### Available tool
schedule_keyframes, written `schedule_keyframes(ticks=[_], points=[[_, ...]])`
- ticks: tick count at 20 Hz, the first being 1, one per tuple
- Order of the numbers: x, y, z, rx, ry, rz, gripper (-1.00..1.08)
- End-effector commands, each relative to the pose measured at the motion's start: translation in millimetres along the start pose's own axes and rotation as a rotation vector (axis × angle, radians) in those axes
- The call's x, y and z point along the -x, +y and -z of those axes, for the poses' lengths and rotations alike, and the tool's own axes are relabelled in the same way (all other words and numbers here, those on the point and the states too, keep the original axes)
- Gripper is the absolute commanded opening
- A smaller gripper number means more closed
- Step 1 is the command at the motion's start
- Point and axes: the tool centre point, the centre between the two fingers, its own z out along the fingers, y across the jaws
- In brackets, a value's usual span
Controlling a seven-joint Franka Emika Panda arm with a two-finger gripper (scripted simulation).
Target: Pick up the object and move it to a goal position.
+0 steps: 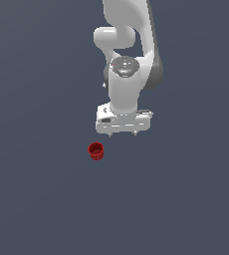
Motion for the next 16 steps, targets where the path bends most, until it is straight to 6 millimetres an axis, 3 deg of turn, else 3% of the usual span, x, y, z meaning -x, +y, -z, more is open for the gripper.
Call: schedule_keyframes(ticks=[1, 16], points=[[-1, 4, -3, 0.001, 0.000, 0.020, 1.00], [-5, 58, -33, 0.017, 0.002, 0.280, 1.00]])
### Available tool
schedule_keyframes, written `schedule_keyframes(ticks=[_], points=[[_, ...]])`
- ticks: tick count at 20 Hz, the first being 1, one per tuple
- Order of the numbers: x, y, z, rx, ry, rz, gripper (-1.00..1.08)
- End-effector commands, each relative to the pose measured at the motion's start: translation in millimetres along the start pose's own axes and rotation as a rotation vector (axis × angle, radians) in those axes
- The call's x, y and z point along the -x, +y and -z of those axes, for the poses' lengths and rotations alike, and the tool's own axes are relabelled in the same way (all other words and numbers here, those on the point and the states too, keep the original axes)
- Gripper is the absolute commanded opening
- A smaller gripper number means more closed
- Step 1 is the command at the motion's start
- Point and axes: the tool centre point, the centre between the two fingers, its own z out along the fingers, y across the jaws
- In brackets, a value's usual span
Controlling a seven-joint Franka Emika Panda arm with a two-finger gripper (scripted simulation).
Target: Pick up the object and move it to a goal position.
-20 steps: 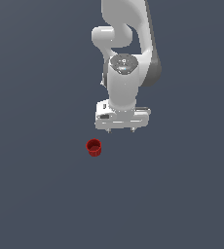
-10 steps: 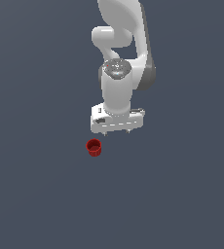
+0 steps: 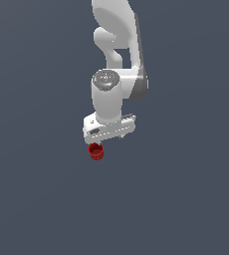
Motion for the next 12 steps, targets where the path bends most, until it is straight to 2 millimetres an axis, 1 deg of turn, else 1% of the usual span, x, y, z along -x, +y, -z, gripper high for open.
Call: schedule_keyframes(ticks=[1, 7, 12], points=[[2, 11, -6, 0.003, 0.000, 0.054, 1.00], [9, 35, -22, 0.009, -0.001, 0.178, 1.00], [14, 51, -32, 0.012, -0.001, 0.262, 1.00]])
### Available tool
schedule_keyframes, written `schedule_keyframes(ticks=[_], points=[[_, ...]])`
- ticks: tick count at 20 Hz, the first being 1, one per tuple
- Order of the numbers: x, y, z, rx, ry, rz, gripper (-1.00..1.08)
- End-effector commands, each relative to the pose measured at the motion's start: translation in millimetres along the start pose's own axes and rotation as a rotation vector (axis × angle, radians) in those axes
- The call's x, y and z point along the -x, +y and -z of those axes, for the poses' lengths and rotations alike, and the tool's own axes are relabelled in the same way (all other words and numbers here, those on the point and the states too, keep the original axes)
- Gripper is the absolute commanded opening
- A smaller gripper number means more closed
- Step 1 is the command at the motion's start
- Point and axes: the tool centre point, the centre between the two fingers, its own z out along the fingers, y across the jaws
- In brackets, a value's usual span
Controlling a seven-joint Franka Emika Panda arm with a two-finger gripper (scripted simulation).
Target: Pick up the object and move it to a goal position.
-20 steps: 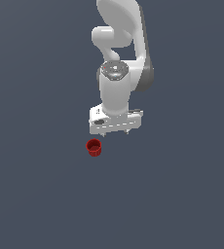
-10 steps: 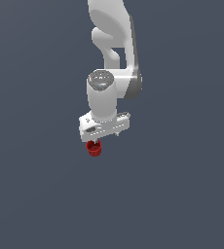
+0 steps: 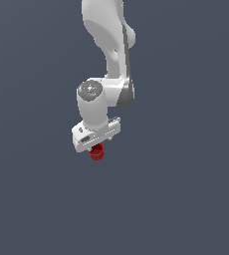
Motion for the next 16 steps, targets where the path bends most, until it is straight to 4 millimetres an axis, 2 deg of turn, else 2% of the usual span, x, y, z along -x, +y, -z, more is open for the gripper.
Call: schedule_keyframes(ticks=[1, 8, 16], points=[[4, 6, -5, 0.002, 0.000, 0.039, 1.00], [11, 17, -13, 0.004, 0.000, 0.104, 1.00], [12, 19, -16, 0.004, -0.001, 0.113, 1.00]])
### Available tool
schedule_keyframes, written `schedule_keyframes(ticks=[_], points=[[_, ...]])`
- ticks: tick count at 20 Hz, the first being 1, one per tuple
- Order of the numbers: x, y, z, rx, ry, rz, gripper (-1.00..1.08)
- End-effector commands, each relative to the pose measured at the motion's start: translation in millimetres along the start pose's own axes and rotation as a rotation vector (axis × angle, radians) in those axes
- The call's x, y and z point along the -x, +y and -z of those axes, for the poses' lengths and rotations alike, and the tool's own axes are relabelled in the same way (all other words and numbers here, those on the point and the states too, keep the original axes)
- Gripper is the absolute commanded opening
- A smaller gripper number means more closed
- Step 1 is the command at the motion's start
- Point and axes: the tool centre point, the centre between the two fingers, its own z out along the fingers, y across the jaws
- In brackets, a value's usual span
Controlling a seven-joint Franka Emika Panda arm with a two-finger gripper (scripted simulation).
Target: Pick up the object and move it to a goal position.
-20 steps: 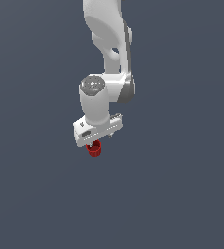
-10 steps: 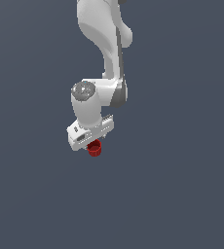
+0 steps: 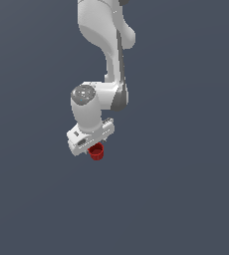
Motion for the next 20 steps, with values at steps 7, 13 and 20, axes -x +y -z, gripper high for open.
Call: schedule_keyframes(ticks=[7, 13, 20], points=[[1, -1, -30, 0.000, 0.000, 0.003, 1.00], [1, 0, -49, 0.000, 0.000, 0.004, 1.00], [0, 0, -50, 0.000, 0.000, 0.004, -1.00]])
